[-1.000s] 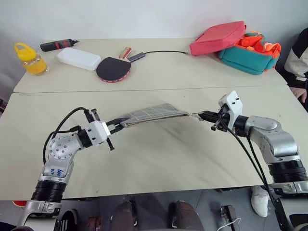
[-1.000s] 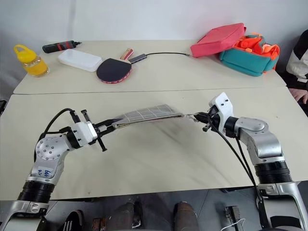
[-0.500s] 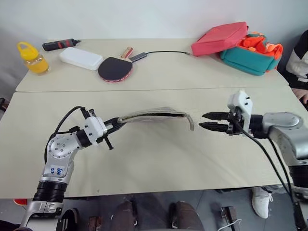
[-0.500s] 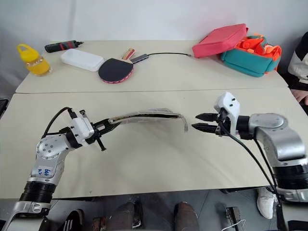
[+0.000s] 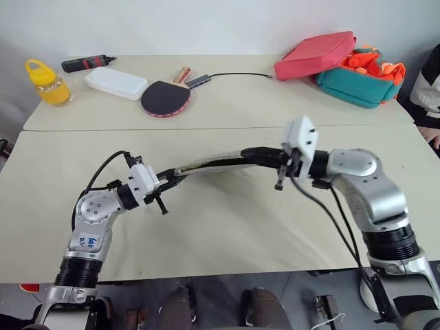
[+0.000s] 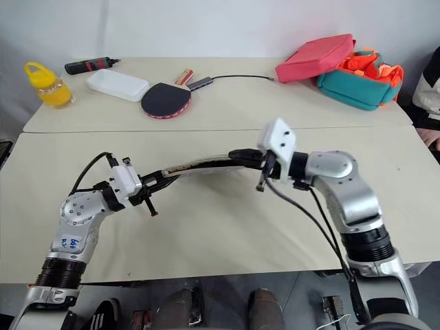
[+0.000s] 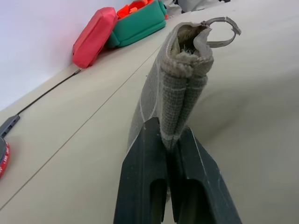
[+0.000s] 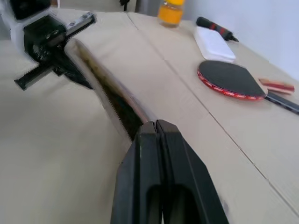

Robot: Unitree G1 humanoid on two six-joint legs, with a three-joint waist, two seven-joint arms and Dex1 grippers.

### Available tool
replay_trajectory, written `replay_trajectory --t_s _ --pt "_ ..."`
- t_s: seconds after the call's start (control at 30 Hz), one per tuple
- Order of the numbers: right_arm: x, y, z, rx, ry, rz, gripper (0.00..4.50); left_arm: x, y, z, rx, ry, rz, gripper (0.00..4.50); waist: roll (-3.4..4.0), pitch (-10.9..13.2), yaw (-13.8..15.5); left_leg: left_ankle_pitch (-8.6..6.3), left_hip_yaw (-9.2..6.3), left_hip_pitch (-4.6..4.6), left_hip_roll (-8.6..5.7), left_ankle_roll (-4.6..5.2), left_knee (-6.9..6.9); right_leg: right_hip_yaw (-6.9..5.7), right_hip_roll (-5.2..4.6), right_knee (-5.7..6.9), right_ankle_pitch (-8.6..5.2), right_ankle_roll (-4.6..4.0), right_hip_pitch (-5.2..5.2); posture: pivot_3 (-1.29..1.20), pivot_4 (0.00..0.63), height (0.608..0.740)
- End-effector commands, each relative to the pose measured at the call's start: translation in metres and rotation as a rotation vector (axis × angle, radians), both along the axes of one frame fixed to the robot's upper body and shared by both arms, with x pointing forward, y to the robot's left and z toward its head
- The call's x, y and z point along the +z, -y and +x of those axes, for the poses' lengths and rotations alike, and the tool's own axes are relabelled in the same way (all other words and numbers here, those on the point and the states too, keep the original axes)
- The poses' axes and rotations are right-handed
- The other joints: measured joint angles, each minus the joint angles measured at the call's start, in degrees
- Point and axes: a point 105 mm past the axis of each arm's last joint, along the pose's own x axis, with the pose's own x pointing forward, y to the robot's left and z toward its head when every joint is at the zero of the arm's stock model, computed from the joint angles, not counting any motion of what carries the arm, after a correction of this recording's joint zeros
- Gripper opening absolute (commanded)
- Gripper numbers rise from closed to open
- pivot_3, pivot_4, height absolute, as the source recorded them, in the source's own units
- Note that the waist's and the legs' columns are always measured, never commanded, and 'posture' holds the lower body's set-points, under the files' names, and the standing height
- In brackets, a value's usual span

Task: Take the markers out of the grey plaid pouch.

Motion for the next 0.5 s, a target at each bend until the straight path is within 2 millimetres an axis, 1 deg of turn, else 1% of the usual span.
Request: replay_trajectory --t_s 0.03,0.13,0.27,0.3,0.33,0.4,0.43,0.47,0.5 --pt "-0.004 0.012 0.008 -0.041 0.086 -0.081 0.04 0.012 0.011 -0.005 -0.031 0.055 -0.003 0.00 0.00 0.00 -0.01 0.00 0.00 0.00 0.00 0.00 0.00 0.00 0.00 0.00 0.00 0.00 0.00 0.00 0.150 0.740" --pt "-0.018 0.018 0.013 -0.052 0.115 -0.165 0.04 0.010 0.016 -0.006 -0.047 0.054 -0.003 0.00 0.00 0.00 -0.09 0.00 0.04 0.01 0.00 0.00 0.00 0.00 0.00 0.01 0.00 0.00 0.00 0.00 0.150 0.740" --pt "-0.019 0.018 0.021 -0.080 0.155 -0.182 0.04 0.008 0.024 -0.007 -0.070 0.051 -0.007 0.00 0.00 0.00 -0.19 0.00 0.05 0.02 0.01 -0.01 -0.02 0.00 0.00 0.01 0.00 0.00 0.00 0.00 0.150 0.740" --pt "-0.022 0.018 0.021 -0.074 0.180 -0.227 0.04 0.009 0.026 -0.008 -0.076 0.049 -0.014 0.00 0.00 0.00 -0.25 0.01 0.05 0.02 0.02 -0.01 -0.02 0.00 0.01 0.02 0.00 0.00 0.00 0.00 0.150 0.740" --pt "-0.029 0.019 0.022 -0.061 0.233 -0.318 0.04 0.010 0.028 -0.008 -0.085 0.045 -0.022 0.00 0.00 0.00 -0.30 0.01 0.05 0.02 0.02 -0.01 -0.03 0.00 0.01 0.02 0.00 0.00 -0.01 0.00 0.150 0.740" --pt "-0.033 0.018 0.022 -0.035 0.264 -0.392 0.04 0.010 0.036 -0.009 -0.113 0.031 -0.029 0.00 0.00 0.00 -0.28 0.01 0.08 0.03 0.02 -0.02 -0.02 0.00 0.02 0.03 0.00 0.00 -0.02 0.00 0.150 0.740" --pt "-0.034 0.017 0.024 -0.022 0.301 -0.445 0.20 0.010 0.040 -0.010 -0.131 0.016 -0.039 0.00 0.00 0.00 -0.25 0.01 0.08 0.03 0.02 -0.02 -0.01 0.00 0.02 0.03 0.00 0.00 -0.02 0.00 0.150 0.740" --pt "-0.034 0.016 0.023 -0.004 0.307 -0.460 0.41 0.011 0.043 -0.011 -0.141 0.007 -0.049 0.00 0.00 0.00 -0.25 0.01 0.08 0.03 0.02 -0.02 0.00 0.01 0.01 0.03 0.00 0.00 -0.02 0.00 0.150 0.740" --pt "-0.034 0.015 0.023 0.008 0.312 -0.473 0.71 0.011 0.045 -0.012 -0.146 0.001 -0.055 0.00 0.00 0.00 -0.23 0.01 0.07 0.03 0.02 -0.01 0.01 0.03 0.01 0.02 0.00 0.00 -0.02 0.00 0.150 0.740"
